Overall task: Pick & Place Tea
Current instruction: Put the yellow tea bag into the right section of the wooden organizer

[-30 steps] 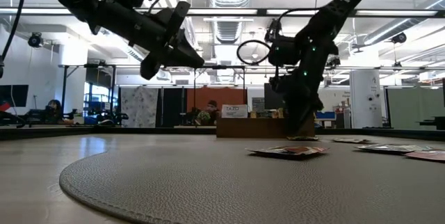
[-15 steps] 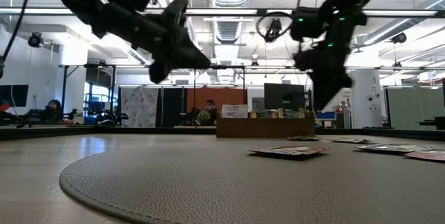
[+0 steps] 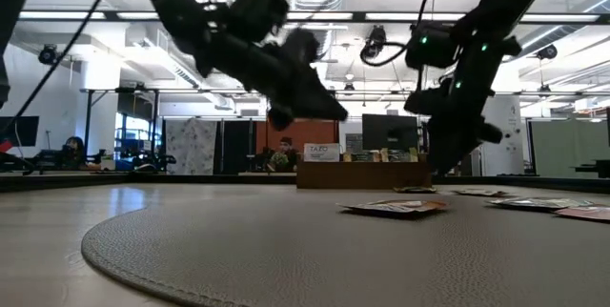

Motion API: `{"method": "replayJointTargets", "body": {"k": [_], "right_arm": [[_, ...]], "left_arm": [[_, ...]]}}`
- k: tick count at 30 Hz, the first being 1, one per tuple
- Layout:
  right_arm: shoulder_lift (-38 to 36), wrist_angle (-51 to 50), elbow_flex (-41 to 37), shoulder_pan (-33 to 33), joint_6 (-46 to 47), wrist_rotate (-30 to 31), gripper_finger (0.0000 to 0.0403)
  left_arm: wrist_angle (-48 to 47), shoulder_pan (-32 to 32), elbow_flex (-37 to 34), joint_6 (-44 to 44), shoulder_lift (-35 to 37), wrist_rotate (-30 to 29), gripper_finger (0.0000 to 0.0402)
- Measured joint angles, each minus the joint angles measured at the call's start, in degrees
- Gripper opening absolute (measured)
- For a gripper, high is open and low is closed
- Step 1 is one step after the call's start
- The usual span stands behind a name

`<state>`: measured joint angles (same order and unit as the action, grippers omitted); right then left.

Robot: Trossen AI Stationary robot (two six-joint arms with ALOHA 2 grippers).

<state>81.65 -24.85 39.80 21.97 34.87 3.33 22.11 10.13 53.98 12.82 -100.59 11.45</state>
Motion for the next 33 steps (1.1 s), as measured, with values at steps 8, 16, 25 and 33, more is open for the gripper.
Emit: {"method": "replayJointTargets", "body": {"k": [8,16,25,33], "right_arm": [[6.8,3.0,-0.5,-0.4,-3.6,-0.7,0.0116],[5.9,4.8,-0.8,-2.0,-5.3,-5.4,0.0116],[7.5,6.4,-1.2,-2.6,-8.9,-8.0,0.011],[-1.9,6.7,-1.1,-2.9,-10.5,-3.8,0.0102]], "left_arm": [[-1.0,-0.2,8.3,6.2,-9.5,-1.4,0.0035],[-10.6,0.2,13.9,6.6,-14.6,-11.0,0.0035],[-8.9,2.1,16.6,13.9,-18.7,-9.8,0.0035],[-8.8,2.3,18.8,14.7,-19.3,-9.9,0.0035]]}}
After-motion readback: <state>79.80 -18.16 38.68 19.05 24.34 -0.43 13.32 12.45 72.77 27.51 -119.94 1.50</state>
